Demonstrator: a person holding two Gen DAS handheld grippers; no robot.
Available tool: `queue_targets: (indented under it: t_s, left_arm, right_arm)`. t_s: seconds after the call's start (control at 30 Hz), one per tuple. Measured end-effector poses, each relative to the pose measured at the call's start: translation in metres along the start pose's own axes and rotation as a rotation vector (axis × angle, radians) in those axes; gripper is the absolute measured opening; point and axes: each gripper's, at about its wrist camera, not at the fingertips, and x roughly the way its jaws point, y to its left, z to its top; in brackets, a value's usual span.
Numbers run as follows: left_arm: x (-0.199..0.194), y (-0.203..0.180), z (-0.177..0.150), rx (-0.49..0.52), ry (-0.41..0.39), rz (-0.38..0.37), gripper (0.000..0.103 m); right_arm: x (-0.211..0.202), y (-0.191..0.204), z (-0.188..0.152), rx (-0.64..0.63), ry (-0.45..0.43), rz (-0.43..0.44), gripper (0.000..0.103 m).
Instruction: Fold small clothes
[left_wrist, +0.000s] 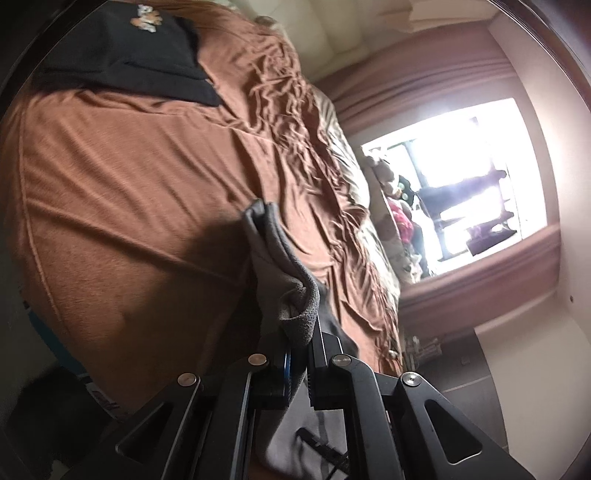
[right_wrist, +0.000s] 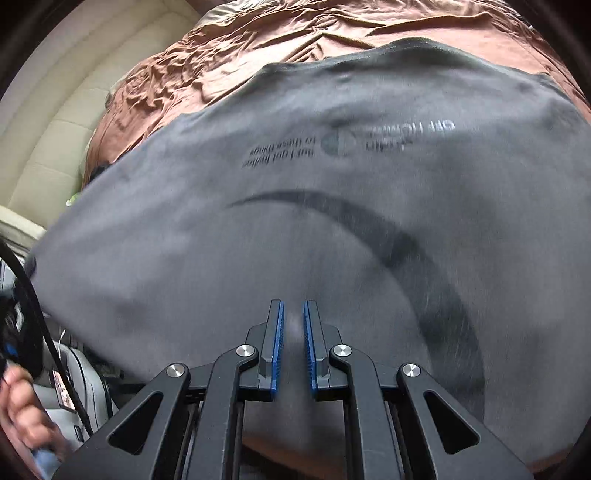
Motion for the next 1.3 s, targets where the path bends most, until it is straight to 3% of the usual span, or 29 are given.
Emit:
queue_targets:
  t_s: [0.33,0.67,1.13,1.2,1.27,1.3]
  left_arm:
    - [0.012,-0.043,0.006,0.076,0.088,-0.118,0.006]
    - [0.032,-0.111,-0.012,0.219,0.197,-0.192,0.006]
    - [0.075,-0.193,-0.068,0.43,0.379,-0.241,0.006]
    - [0.082,-0.202,-0.077,0.457,0.405,-0.241,0.006]
    - [0.089,-0.207,-0.087,0.479,0.431,-0.24,0.006]
    - [0.092,-0.21,-0.093,0.488,0.445,-0.24,0.006]
  right_arm:
    - [-0.02,-0.008,-0.034,0.005,0.003,0.057,0.004]
    - [-0.077,-0.019,-0.042,-0.002,-0.127,0.1,0.0]
    - [-0.138,-0.069,-0.071,0.098,-0.243,0.132,0.002]
    - [-0.146,-0.077,-0.077,0.111,-0.258,0.133,0.012]
    - [-0.154,-0.085,-0.081,0.123,-0.28,0.13,0.046]
    - [-0.158,-0.087,-0.085,0.127,-0.294,0.132,0.052]
